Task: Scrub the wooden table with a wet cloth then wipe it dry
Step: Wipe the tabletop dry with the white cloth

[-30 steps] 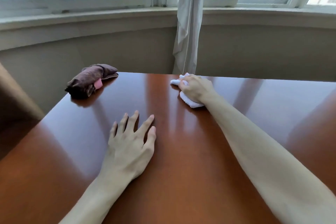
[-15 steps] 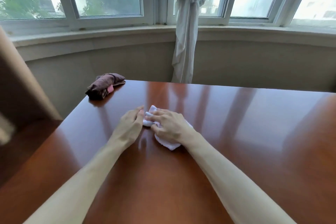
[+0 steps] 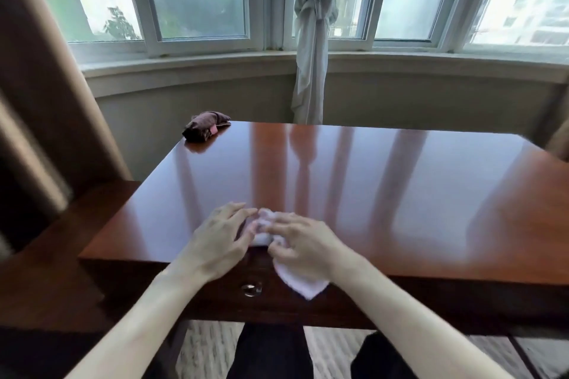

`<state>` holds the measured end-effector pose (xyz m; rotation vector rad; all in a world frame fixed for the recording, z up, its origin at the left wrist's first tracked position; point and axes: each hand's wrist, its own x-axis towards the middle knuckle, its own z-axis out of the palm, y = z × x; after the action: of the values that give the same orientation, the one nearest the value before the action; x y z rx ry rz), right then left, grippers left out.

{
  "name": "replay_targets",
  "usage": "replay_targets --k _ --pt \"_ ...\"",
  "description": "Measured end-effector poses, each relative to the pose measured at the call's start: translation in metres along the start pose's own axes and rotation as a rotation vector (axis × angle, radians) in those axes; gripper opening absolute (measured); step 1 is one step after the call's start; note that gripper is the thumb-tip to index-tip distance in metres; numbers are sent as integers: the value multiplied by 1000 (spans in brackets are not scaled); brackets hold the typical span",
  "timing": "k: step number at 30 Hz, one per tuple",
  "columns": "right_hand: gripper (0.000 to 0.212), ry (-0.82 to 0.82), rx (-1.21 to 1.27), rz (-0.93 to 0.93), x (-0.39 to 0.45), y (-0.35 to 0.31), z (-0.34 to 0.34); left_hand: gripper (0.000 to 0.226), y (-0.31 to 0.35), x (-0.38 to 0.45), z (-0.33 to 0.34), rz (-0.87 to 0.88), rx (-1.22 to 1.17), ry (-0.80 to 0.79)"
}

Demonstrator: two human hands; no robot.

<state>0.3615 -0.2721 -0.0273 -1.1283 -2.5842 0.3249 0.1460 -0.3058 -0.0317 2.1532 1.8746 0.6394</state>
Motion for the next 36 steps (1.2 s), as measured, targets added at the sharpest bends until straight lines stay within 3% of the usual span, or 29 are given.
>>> replay_targets --k 3,8,10,12,16,21,25,29,33,36 --pt "50 72 -19 393 14 49 -27 80 -2 -36 0 14 91 -75" --pt "47 33 -61 320 -47 34 -29 95 15 -37 -3 -32 86 -109" --pt "46 44 -44 437 -48 62 -48 100 25 -24 -1 -15 113 -79" --pt "46 117 -79 605 -45 84 -58 81 36 -13 5 -12 136 -87" --pt "45 111 -89 505 -66 79 -41 65 60 14 25 -2 119 -103" --pt "51 166 -106 717 -34 143 -68 64 84 68 43 44 87 -170" --pt "49 110 -110 628 6 182 -62 65 87 143 62 56 122 -173" --pt "56 140 -134 711 57 266 -80 64 74 207 83 -22 150 -120" --pt "61 119 -240 720 124 376 -93 69 67 216 98 -59 187 -56" --pt "47 68 -229 752 183 409 -101 69 69 215 99 -69 220 -31"
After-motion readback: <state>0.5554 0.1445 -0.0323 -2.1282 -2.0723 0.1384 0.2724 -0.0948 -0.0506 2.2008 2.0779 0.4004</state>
